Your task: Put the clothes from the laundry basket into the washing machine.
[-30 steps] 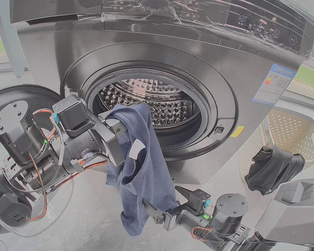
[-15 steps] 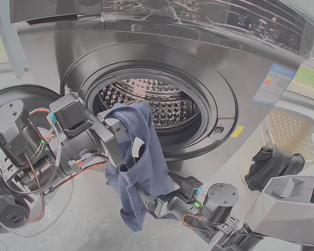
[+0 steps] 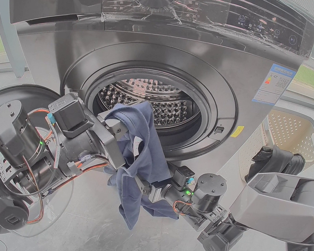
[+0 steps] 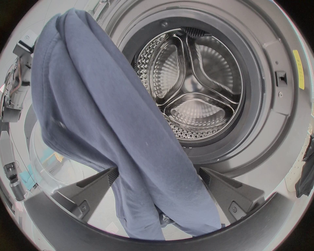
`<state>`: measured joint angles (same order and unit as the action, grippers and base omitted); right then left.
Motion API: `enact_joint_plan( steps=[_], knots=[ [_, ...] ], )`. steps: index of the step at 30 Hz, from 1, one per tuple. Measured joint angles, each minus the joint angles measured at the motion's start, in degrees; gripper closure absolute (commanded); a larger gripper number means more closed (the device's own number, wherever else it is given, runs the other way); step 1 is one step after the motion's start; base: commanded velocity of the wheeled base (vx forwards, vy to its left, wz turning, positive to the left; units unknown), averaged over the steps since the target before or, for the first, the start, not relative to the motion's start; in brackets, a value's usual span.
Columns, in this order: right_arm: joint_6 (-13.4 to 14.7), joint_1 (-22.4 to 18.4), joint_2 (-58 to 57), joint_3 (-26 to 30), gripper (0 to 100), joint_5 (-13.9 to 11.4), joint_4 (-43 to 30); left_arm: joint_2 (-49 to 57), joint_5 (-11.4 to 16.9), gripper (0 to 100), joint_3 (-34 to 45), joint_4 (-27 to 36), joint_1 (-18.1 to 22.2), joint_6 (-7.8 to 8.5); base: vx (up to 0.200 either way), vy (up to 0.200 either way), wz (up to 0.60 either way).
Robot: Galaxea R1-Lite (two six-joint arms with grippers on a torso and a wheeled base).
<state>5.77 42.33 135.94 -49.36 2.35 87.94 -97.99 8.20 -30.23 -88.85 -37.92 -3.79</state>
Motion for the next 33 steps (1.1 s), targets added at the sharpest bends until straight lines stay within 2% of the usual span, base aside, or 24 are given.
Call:
enact_joint_plan(
  steps=[10, 11, 21, 33],
  knots=[
    [-0.07, -0.40, 4.78, -4.74, 0, -0.77, 0.29, 0.66, 0.00, 100, -0.28, 0.00, -0.11, -0.66, 0.000, 0.000, 0.00],
    [-0.05, -0.40, 5.00, -4.96, 100, -0.77, 0.35, 0.67, 0.00, 100, -0.30, 0.00, -0.11, -0.66, 0.000, 0.000, 0.00],
    [0.17, -0.57, 4.94, -3.97, 100, -0.74, 0.62, 0.55, -0.09, 100, -0.33, 0.00, 0.52, -0.77, 0.000, 0.000, 0.00],
    [0.59, -3.35, -8.40, 5.46, 100, -0.17, 0.60, -1.16, -0.09, 100, 1.57, 0.00, 3.73, -0.72, 0.000, 0.000, 0.00]
  ],
)
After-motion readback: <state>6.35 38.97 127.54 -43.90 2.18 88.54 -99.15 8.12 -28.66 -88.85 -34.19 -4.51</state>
